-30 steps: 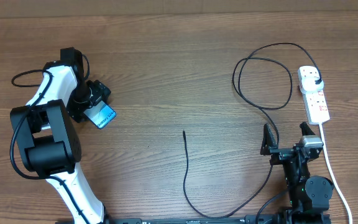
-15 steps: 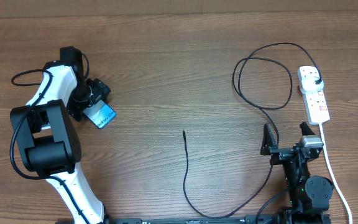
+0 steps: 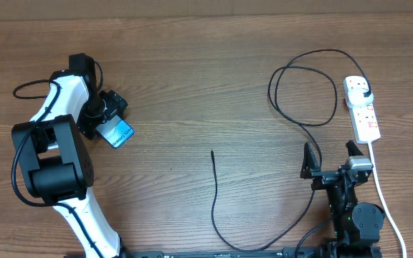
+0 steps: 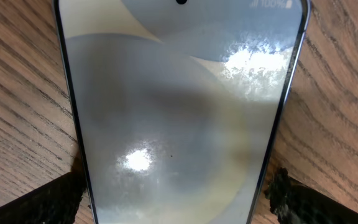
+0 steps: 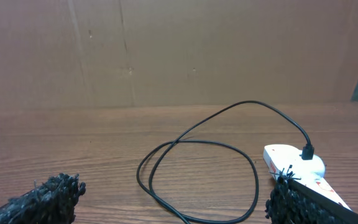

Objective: Plug charger to phone and switch on socket
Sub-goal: 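Close the left gripper on the phone's sides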

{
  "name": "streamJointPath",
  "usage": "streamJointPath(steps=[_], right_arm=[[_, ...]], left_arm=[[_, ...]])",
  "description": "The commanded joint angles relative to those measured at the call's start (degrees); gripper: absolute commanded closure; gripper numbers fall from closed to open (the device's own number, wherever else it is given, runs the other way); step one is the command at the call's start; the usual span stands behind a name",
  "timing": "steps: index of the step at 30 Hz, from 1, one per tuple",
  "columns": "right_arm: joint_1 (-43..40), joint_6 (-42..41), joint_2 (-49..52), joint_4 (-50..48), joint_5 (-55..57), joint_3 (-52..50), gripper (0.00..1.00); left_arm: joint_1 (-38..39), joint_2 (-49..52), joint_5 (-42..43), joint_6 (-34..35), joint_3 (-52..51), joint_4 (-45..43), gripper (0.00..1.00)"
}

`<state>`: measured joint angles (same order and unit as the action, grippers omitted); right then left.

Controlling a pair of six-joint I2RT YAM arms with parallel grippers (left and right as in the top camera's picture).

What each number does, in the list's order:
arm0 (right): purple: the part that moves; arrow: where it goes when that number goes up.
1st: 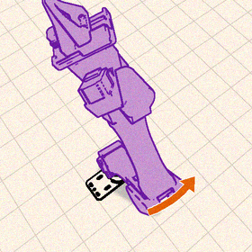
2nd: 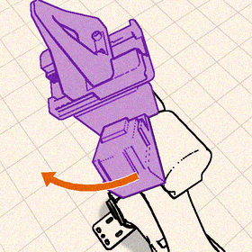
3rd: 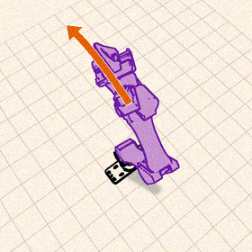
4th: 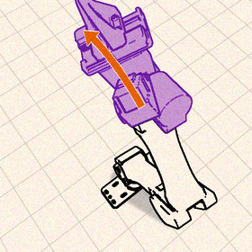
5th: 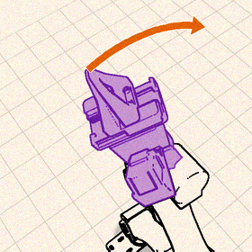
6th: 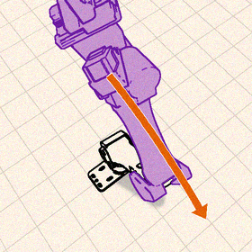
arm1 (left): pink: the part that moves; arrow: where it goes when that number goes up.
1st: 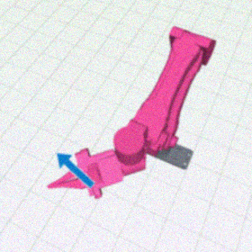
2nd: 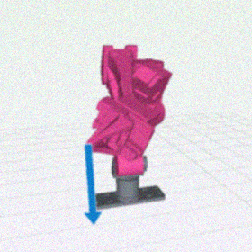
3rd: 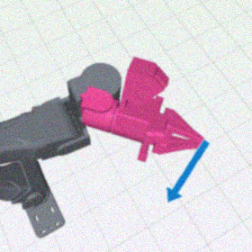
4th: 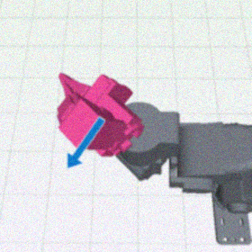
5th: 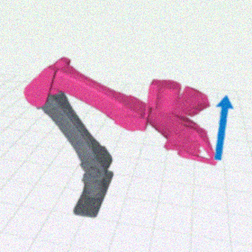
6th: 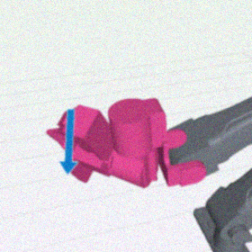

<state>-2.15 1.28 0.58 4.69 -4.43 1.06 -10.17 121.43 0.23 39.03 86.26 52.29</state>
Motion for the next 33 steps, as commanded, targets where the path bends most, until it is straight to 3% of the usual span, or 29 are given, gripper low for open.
streamJointPath(steps=[1,33], right_arm=[[0.3,0.1,-0.4,-0.2,0.5,-0.6,0.0],[0.3,0.1,-0.4,-0.2,0.5,-0.6,0.0]], left_arm=[[-0.3,1.8,0.2,-0.3,0.6,0.1,0.0],[-2.1,1.8,-3.4,0.4,0.5,2.2,0.0]])
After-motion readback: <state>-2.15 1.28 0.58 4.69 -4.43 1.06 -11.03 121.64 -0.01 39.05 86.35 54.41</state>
